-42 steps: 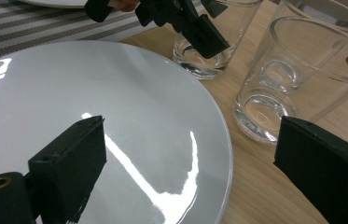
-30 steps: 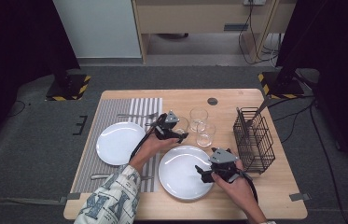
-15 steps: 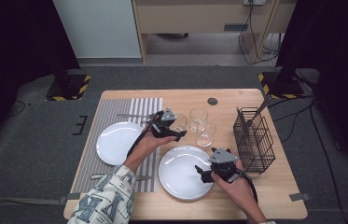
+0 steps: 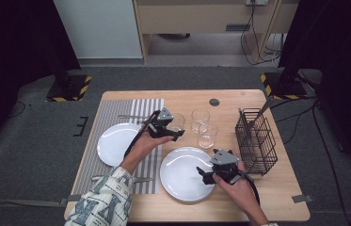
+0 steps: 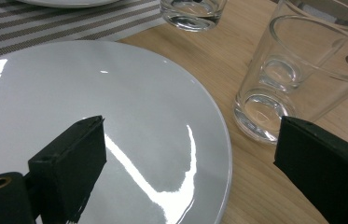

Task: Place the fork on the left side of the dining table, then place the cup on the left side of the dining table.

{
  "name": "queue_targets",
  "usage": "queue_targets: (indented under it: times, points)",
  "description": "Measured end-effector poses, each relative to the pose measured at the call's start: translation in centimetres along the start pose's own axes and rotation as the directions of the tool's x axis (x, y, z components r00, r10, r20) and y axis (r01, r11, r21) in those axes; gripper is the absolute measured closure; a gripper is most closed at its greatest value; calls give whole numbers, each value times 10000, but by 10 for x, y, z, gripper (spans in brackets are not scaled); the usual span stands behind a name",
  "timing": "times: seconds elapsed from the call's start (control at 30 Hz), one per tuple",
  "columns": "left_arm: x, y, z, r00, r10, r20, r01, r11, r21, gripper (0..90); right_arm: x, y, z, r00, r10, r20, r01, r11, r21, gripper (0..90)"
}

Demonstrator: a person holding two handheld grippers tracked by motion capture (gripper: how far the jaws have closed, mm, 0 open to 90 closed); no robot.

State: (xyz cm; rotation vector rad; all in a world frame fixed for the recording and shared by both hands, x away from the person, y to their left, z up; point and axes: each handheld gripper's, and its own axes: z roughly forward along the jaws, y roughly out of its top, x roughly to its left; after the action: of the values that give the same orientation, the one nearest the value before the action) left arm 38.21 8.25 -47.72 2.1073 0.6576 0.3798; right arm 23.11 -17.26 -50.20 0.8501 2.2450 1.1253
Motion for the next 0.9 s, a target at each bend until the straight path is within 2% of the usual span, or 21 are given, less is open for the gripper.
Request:
queue_targets:
  times: [0.43, 0.9]
  points:
    - [4, -3, -14, 9999, -69, -153, 70, 10000, 9, 205, 0, 0, 0, 10000, 4, 20, -4, 10000, 18, 90]
    - [-4, -6, -38, 9994, -60, -340, 59, 10000, -11, 205, 1, 3, -1, 9999, 90, -52, -91, 9998, -198, 89]
